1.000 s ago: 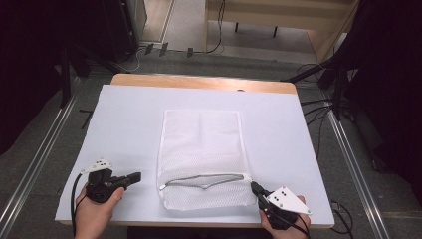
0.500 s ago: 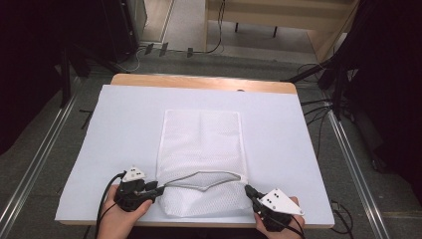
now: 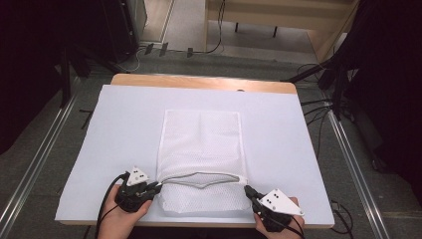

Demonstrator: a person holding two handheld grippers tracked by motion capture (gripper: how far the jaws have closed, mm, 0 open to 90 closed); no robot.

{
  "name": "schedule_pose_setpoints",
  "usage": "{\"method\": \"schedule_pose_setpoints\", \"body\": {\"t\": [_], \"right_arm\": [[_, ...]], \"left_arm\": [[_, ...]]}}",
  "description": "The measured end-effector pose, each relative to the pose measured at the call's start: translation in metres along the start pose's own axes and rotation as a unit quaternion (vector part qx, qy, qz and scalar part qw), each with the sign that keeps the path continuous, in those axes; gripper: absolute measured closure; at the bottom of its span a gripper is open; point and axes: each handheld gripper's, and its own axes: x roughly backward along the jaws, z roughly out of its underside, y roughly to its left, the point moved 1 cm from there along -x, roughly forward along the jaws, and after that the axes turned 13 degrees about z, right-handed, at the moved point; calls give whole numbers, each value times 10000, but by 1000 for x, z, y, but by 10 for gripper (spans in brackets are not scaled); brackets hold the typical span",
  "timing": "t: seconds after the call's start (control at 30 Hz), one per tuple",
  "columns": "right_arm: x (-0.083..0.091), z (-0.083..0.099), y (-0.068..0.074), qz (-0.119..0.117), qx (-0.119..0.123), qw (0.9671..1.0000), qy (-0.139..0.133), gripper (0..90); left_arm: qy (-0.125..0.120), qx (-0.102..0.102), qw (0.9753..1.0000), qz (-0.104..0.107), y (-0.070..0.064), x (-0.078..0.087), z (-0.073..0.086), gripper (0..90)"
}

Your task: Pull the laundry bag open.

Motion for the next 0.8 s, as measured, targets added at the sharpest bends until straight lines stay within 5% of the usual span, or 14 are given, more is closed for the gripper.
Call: {"method": "schedule_pose_setpoints", "body": {"t": [0.23,0.3,0.4,0.43,0.6,0.8], "right_arm": [[-3,4,2,-300,-132,9993,160,888],[-5,4,-1,-412,-337,9985,101,695],[-4,4,-6,-407,-501,9979,25,624],[-4,3,-14,-341,-649,9973,-61,562],[-4,3,-35,-177,-965,9951,-154,470],[-4,7,-70,252,-1157,9927,-216,352]], "left_arm": [[-138,72,9999,10,12,3,3,800],[-279,158,9995,-10,17,4,4,766],[-435,234,9986,191,19,6,4,624],[-650,304,9964,440,22,9,4,562],[-1102,278,9926,432,27,20,3,331],[-1762,364,9824,499,42,48,6,120]]}}
